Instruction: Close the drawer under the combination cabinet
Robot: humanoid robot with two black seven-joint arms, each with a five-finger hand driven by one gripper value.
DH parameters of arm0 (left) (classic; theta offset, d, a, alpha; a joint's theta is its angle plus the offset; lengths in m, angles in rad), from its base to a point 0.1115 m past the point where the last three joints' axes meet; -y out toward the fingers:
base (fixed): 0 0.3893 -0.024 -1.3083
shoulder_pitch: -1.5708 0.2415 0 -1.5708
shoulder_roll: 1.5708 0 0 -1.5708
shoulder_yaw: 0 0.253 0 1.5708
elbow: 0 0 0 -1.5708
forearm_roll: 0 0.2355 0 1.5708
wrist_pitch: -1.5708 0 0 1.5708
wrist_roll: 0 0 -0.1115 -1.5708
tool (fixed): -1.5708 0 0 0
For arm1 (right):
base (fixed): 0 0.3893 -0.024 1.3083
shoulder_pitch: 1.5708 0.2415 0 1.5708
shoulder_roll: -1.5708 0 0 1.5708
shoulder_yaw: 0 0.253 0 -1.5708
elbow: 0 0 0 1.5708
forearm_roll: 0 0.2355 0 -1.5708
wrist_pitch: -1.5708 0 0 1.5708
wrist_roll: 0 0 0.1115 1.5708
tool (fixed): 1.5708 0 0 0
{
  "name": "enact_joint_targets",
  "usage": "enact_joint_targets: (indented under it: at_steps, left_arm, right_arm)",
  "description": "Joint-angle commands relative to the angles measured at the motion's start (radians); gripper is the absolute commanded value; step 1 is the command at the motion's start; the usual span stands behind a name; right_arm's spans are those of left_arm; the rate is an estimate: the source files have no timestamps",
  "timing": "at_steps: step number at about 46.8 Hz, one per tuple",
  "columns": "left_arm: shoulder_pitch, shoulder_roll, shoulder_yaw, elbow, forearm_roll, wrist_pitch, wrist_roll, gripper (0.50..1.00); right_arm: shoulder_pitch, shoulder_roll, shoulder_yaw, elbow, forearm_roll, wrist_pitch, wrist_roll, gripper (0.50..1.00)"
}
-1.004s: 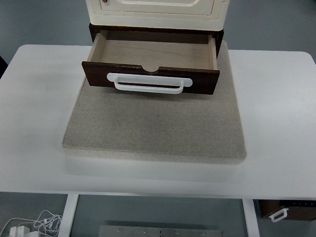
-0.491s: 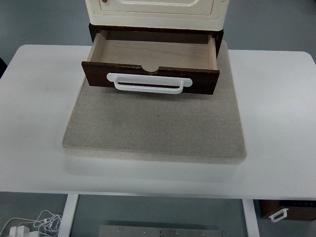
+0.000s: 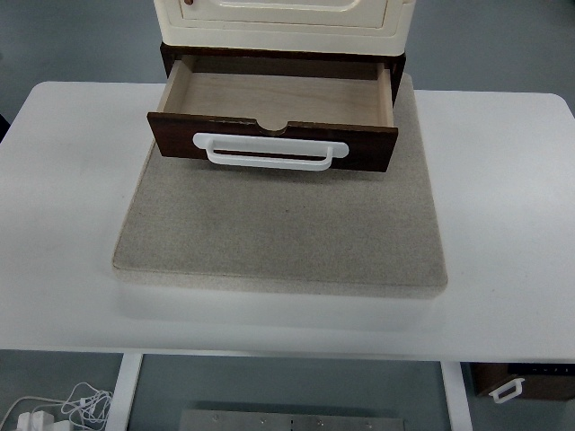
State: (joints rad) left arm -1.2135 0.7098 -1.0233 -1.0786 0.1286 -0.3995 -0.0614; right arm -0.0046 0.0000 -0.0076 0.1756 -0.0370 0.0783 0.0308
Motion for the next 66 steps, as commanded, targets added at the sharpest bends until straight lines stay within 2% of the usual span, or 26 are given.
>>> enact_joint_targets:
  at_steps: [1,12,26,36,51,66]
  left_arm:
    - [0.000,-0.001,0.021,-0.067,0.031,-0.001,0.002,0.988]
    - [-0.037,-0.001,0.153,-0.219,0.055,-0.001,0.002,0.988]
    - [-0.057,-0.026,0.308,-0.382,0.212,-0.002,0.009,0.988]
    - [-0.054,-0.093,0.376,-0.411,0.322,-0.016,0.032,0.988]
    - [-0.054,-0.150,0.509,-0.458,0.365,-0.053,0.094,0.990]
    - [-0.035,-0.223,0.657,-0.469,0.505,-0.097,0.190,0.992]
  right_arm:
    - [0.000,0.000,0.000,-0.001,0.000,0.000,0.000,0.952]
    - [0.000,0.000,0.000,-0.001,0.000,0.001,0.000,0.952]
    - [0.000,0.000,0.000,-0.001,0.000,0.000,0.000,0.952]
    - [0.000,0.000,0.000,-0.001,0.000,0.000,0.000,0.952]
    - [0.000,0.000,0.000,-0.001,-0.001,0.000,0.000,0.952]
    - [0.000,0.000,0.000,0.001,0.000,0.001,0.000,0.952]
